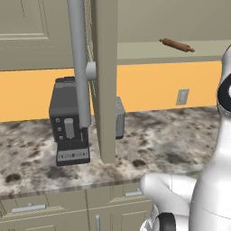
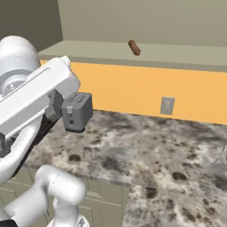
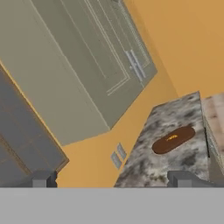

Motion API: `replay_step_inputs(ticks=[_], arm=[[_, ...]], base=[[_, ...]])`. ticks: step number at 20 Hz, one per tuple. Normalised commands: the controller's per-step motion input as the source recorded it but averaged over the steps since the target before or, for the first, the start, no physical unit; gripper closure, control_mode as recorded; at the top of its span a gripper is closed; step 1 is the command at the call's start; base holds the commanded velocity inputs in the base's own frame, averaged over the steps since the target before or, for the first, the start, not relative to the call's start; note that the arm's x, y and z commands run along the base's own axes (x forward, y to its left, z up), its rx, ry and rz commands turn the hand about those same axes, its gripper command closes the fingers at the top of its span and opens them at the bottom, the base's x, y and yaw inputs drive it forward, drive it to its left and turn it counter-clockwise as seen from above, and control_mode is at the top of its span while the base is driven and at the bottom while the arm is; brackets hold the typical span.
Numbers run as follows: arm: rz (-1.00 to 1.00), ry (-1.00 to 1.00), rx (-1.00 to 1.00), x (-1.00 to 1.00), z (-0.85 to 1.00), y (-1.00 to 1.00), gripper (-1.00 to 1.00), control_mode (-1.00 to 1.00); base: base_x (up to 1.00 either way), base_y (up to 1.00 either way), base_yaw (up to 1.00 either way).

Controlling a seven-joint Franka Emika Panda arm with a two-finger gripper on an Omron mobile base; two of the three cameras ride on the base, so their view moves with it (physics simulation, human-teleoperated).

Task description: Open the cabinet, retrieve the rolling pin, and place it next to the meat on the cutting board to prepare for tenderizing.

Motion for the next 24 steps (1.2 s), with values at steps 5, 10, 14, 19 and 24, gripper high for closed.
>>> replay_step_inputs(ticks=[5, 10, 14, 19, 24], arm=[[0.04, -0.14, -0.02, -0.30, 0.00, 0.49, -1.00, -1.00], [0.24, -0.11, 0.02, 0.19, 0.01, 0.13, -1.00, -1.00], [0.36, -0.04, 0.01, 0.51, 0.00, 0.00, -1.00, -1.00], [0.38, -0.01, 0.00, 0.34, 0.00, 0.00, -1.00, -1.00], [0.29, -0.02, -0.04, -0.03, 0.02, -0.05, -1.00, -1.00]], base=[[0.00, 0.00, 0.00], [0.00, 0.00, 0.00], [0.00, 0.00, 0.00], [0.00, 0.00, 0.00], [0.00, 0.00, 0.00]])
